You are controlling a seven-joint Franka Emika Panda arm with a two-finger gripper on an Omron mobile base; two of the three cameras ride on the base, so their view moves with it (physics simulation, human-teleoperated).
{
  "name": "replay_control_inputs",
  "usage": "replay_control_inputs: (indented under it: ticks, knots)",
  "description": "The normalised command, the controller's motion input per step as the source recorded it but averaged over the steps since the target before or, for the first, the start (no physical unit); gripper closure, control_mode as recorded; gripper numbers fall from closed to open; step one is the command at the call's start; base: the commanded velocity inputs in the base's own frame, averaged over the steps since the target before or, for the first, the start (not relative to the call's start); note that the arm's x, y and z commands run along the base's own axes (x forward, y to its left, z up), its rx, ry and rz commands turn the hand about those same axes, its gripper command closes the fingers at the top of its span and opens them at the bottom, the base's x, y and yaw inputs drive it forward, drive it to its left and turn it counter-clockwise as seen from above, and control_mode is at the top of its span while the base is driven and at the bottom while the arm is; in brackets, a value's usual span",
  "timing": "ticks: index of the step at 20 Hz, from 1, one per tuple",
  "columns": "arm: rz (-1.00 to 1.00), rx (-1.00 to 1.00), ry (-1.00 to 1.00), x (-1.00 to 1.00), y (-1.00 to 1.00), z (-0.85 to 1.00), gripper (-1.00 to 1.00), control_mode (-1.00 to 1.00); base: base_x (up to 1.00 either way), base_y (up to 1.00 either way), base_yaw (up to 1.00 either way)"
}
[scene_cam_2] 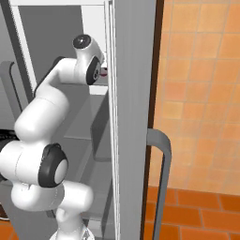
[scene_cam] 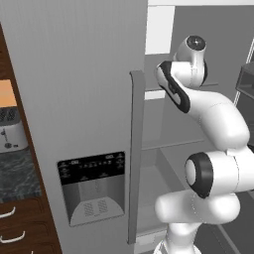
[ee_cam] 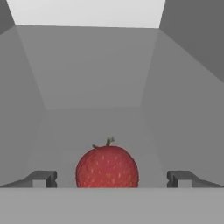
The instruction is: Take the strawberry from the fridge and place it on top of the pancake, located on the dining counter.
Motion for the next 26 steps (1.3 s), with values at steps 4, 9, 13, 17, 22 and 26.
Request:
replay_control_inputs:
  ticks: [4, 9, 13, 17, 22, 26]
  knots:
    - [0.04, -0.01, 0.00, 0.17, 0.00, -0.11, 1.00, -1.00, 0.00, 0.00, 0.00]
    - [0.04, -0.01, -0.02, 0.19, 0.00, -0.13, 1.00, -1.00, 0.00, 0.00, 0.00]
    - [0.06, 0.00, -0.13, -0.03, 0.00, -0.02, 1.00, -1.00, 0.00, 0.00, 0.00]
    - [0.08, 0.00, -0.22, -0.92, -0.12, 0.00, 1.00, -1.00, 0.00, 0.00, 0.00]
    - [0.01, 0.00, 0.01, -1.00, 0.00, 0.03, 1.00, -1.00, 0.00, 0.00, 0.00]
    - [0.00, 0.00, 0.07, -1.00, 0.18, 0.00, 1.00, -1.00, 0.00, 0.00, 0.00]
